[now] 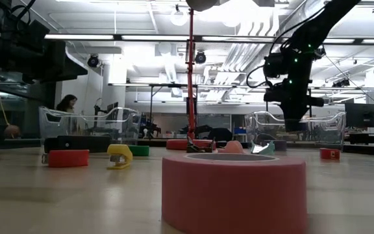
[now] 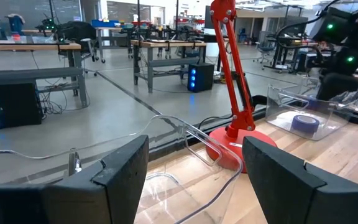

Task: Pick and place Stapler, Stapler remover, tape
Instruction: Put the blue tape into the top right transparent bin, then put the yellow tape into the top right transparent bin

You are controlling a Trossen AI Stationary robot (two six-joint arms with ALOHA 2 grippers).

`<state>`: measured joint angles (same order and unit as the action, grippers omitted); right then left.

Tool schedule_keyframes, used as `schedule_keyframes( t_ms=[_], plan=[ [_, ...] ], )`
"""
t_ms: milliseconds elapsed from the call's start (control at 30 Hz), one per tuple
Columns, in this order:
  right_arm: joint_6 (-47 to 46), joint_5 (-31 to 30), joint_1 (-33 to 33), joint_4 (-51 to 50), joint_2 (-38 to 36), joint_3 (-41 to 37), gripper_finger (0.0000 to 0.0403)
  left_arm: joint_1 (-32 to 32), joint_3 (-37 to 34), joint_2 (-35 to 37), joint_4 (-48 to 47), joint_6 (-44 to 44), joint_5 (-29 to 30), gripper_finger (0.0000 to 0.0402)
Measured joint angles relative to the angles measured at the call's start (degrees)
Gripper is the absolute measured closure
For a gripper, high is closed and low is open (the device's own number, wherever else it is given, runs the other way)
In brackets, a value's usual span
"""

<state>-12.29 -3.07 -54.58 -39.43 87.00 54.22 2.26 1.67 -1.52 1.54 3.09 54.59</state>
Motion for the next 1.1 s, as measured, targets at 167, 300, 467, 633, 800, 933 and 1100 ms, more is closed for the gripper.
schedule_keyframes(
  t_ms=[167,300,467,633,800,933,1100],
  plan=[
    [-2.79,0.16,-0.82,3.44,1.85,-1.33,0.0365,0.0,-0.02,0.0,0.01,-0.01,0.01,0.0147],
    [-3.33,0.11,-0.97,3.97,4.39,-1.55,0.0366,0.0,-0.02,0.0,0.0,-0.02,0.02,0.0147],
    [-4.53,2.68,-0.97,5.15,4.96,-1.55,0.0348,0.0,-0.02,0.0,0.02,-0.01,0.02,0.0147],
    [-6.34,3.01,-0.95,5.25,4.96,-1.55,0.0302,0.0,-0.02,0.0,0.0,0.0,0.02,0.0147],
    [-6.77,3.23,-0.95,5.21,4.93,-1.53,0.0257,0.0,0.0,0.0,0.02,0.0,0.0,0.0147],
    [-5.84,5.11,-0.82,4.92,3.6,-1.53,0.0229,0.0,-0.01,0.0,0.01,-0.01,0.01,0.0147],
    [-4.94,5.61,0.01,3.2,-0.75,-1.52,0.0214,0.0,0.0,0.0,0.0,0.0,0.0,0.0147]
  ],
)
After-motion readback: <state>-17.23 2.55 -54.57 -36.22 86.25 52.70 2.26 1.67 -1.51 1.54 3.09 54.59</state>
